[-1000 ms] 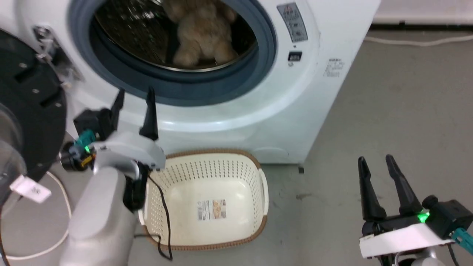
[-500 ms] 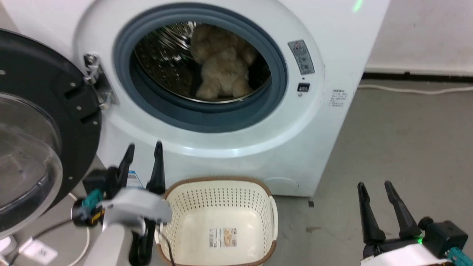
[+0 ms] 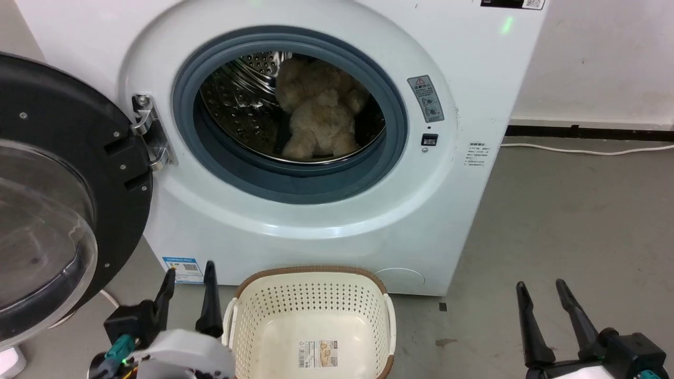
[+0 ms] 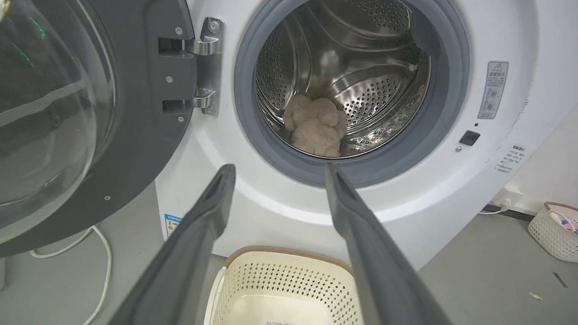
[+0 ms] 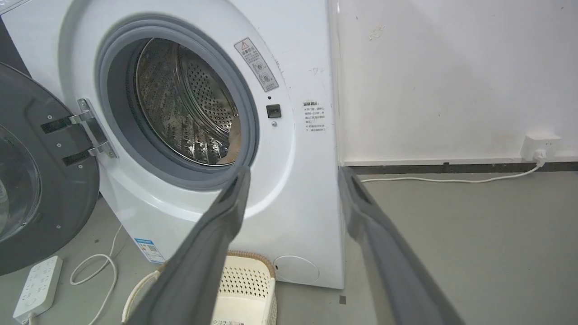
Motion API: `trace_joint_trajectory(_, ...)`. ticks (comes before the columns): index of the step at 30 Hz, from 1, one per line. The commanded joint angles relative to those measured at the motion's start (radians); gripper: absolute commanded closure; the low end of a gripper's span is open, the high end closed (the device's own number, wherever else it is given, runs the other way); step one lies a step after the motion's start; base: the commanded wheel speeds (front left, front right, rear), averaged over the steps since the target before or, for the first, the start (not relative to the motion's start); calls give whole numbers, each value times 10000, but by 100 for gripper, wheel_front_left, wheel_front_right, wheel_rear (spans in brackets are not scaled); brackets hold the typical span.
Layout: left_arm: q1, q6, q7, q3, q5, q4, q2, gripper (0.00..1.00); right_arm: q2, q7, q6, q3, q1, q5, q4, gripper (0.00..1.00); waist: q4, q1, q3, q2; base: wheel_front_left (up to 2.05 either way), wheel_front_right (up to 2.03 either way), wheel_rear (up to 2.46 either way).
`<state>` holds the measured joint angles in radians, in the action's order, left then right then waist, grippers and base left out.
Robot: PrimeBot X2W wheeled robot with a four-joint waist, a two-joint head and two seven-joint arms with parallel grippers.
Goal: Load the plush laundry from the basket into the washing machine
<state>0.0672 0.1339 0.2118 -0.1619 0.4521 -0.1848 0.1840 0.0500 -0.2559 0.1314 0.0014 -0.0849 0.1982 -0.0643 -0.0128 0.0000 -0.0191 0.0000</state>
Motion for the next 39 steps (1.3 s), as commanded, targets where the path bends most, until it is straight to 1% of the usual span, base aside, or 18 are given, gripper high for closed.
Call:
trace_joint_trajectory(1,-391,88,-183,-97,-157,255,236,0,2,93,-7,-53,-250,-149,-37,0,-26,0,-68,0,0,0,0)
trace_joint_trajectory(3,-530,119,-343,-151,-203,467,376,0,2,153,-7,-70,-307,-198,-24,0,-33,0,-122,0,0,0,0)
trace_joint_trajectory(11,-531,126,-572,-352,-318,727,525,0,2,251,-7,-30,-315,-169,-43,0,-36,0,-130,0,0,0,0)
trace_joint_trajectory(33,-356,153,-460,-463,-121,630,452,0,2,261,-7,97,-168,-100,-134,0,-61,0,-76,0,0,0,0)
trace_joint_trajectory(34,-457,127,-513,-466,-176,642,474,100,0,267,0,84,-167,-136,-103,100,-63,1,-74,0,0,0,0)
trace_joint_trajectory(39,-460,112,-545,-448,-221,655,459,100,0,288,0,74,-157,-153,-94,100,-61,1,-71,0,0,0,0)
